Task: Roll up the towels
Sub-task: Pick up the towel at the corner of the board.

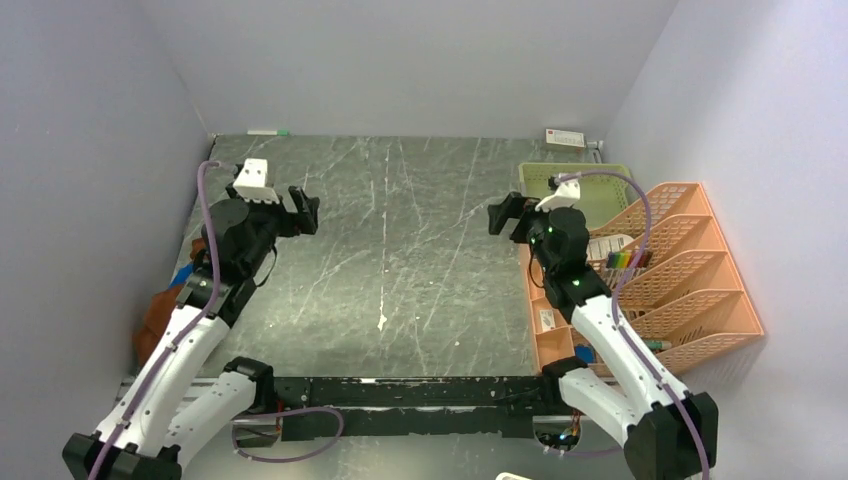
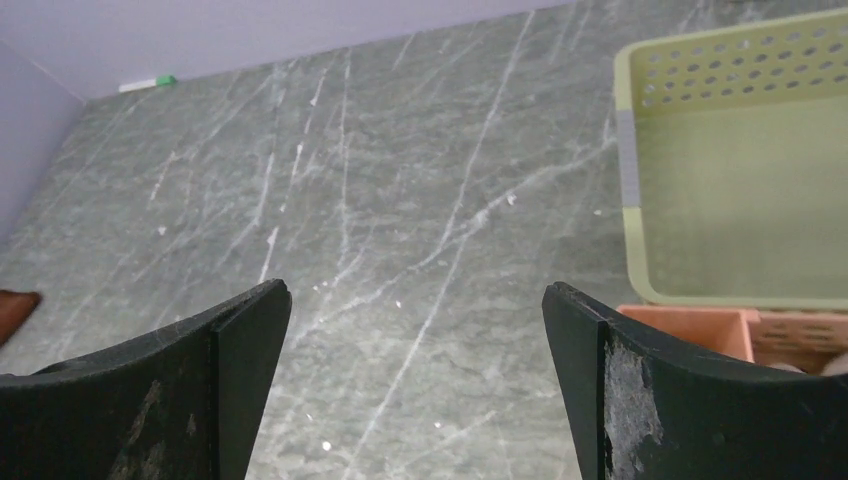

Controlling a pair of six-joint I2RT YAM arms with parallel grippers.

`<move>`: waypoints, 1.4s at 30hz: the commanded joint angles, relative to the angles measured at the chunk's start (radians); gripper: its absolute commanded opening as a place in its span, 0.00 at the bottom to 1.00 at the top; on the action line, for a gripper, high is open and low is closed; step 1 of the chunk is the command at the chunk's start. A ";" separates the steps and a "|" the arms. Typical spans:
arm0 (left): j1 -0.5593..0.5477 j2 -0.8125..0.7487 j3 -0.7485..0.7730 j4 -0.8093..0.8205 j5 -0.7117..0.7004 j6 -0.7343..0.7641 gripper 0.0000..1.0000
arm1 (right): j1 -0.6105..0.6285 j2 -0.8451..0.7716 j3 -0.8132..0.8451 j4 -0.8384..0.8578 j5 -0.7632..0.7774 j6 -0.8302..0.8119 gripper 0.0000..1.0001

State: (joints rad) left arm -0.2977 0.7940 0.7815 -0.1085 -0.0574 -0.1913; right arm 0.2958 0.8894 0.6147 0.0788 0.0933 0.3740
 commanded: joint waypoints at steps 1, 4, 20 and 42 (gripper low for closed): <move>-0.035 0.023 0.073 -0.089 -0.225 -0.047 0.96 | 0.022 0.065 0.091 0.024 -0.021 0.028 1.00; 0.057 0.052 0.097 -0.144 -0.231 -0.104 0.95 | 0.033 0.112 0.135 0.033 -0.049 0.021 1.00; 0.913 0.462 0.055 -0.477 -0.136 -0.645 0.86 | 0.058 0.226 0.210 -0.007 -0.307 0.043 1.00; 0.963 0.154 0.062 -0.777 -0.338 -0.827 0.95 | 0.063 0.280 0.212 -0.033 -0.503 0.045 1.00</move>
State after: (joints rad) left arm 0.6605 0.9546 0.9043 -0.7807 -0.4118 -0.9825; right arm 0.3511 1.1828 0.8352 0.0471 -0.3733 0.4267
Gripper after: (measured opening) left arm 0.964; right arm 0.999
